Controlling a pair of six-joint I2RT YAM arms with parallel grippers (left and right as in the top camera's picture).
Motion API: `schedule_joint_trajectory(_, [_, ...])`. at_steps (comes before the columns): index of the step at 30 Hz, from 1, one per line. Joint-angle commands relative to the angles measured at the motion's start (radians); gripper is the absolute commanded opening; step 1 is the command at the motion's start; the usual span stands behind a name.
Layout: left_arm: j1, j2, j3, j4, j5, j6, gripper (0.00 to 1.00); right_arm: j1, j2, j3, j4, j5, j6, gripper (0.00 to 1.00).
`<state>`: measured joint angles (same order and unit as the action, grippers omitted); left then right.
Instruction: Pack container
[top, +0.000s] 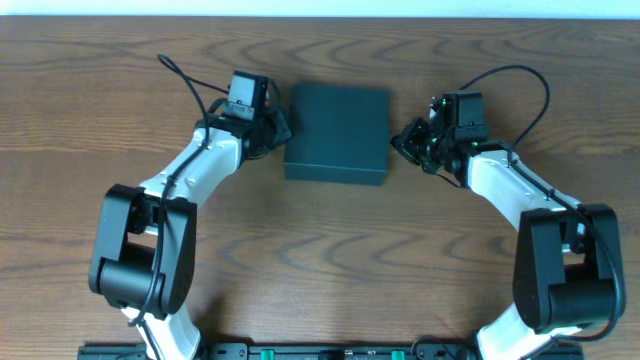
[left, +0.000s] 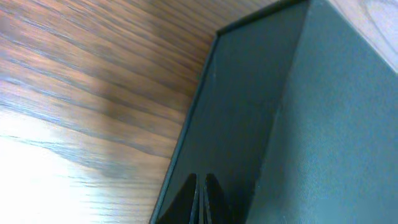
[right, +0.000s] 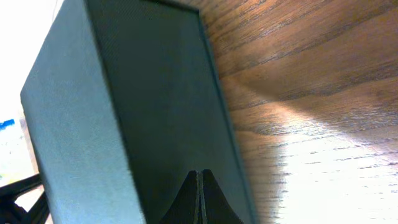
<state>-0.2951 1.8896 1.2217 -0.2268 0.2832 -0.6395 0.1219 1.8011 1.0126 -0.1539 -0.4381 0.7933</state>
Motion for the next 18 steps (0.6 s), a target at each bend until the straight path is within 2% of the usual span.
schedule_joint_trajectory(1, [-0.033, 0.001, 0.008, 0.011, 0.024, -0.028, 0.06, 0.010, 0.001, 0.014, 0.006, -0.008, 0.000, 0.02])
schedule_joint_trajectory(7, [-0.053, 0.001, 0.008, 0.076, 0.030, -0.077, 0.06, 0.016, 0.001, 0.014, 0.035, -0.007, 0.008, 0.02])
schedule_joint_trajectory(18, [-0.051, 0.001, 0.008, 0.175, 0.027, -0.130, 0.06, 0.016, 0.001, 0.014, 0.188, -0.003, 0.093, 0.01])
